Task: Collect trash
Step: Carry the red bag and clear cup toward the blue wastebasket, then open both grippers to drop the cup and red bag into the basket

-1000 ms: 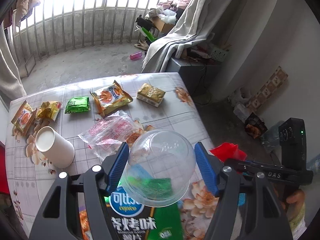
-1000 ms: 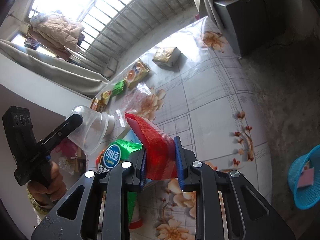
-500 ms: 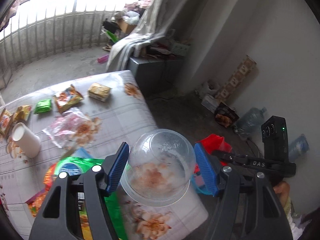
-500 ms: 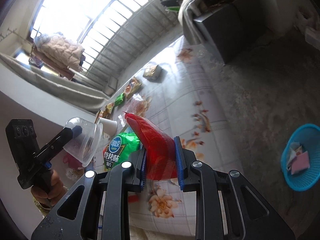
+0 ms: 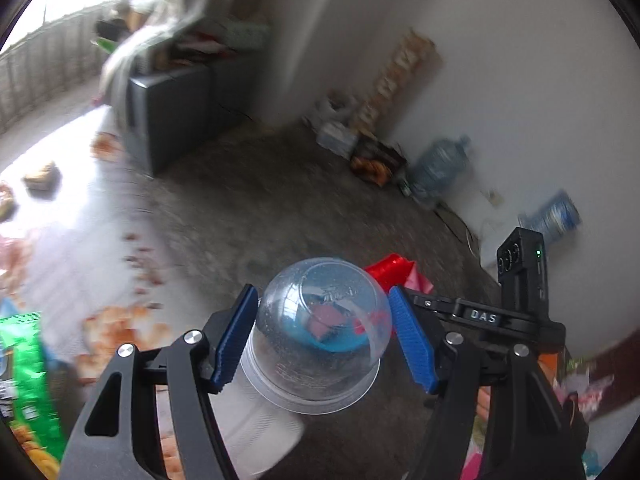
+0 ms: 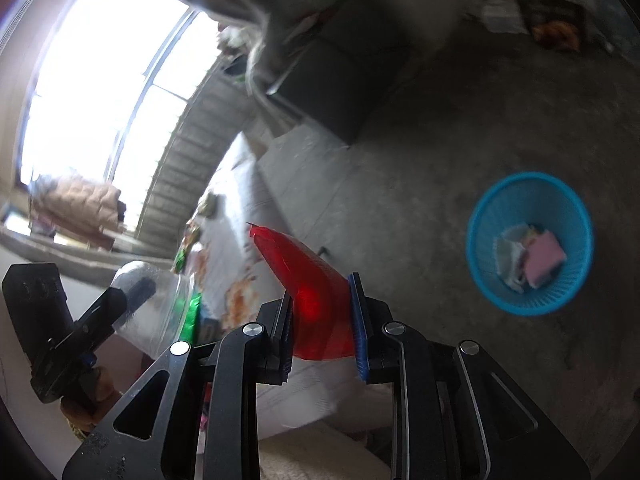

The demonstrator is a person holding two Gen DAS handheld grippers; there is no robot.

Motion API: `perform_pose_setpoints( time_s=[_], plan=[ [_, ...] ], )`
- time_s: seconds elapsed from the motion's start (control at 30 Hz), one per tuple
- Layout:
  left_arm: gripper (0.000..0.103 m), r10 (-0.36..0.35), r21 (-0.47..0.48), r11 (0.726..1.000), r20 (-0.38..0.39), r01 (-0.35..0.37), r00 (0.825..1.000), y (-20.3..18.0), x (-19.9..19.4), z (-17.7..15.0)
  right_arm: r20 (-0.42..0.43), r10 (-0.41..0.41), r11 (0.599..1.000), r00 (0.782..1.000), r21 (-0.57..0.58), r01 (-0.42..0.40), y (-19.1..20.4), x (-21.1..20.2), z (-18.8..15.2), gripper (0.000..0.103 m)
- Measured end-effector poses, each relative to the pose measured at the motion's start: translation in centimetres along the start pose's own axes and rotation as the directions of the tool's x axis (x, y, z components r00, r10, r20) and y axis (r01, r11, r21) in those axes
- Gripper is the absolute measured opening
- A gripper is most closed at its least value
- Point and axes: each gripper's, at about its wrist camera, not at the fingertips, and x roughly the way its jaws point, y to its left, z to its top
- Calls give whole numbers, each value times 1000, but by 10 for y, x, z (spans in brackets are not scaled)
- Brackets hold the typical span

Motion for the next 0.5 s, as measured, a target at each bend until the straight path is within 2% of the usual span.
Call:
perform_pose_setpoints(
  time_s=[0.23, 0.43, 0.5],
  plan=[
    [66, -27, 30, 999, -146, 32, 989, -51, 102, 2, 21, -52, 978, 998, 205, 46, -97, 2, -6, 23],
    [66, -7, 27, 1000, -232, 14, 973, -70, 188, 5, 33, -71, 919, 997, 390, 53, -173, 22, -6, 24],
    [67, 2, 26, 1000, -252, 5, 968, -75, 214, 7, 38, -75, 901, 996, 430, 51, -190, 30, -8, 29]
  ],
)
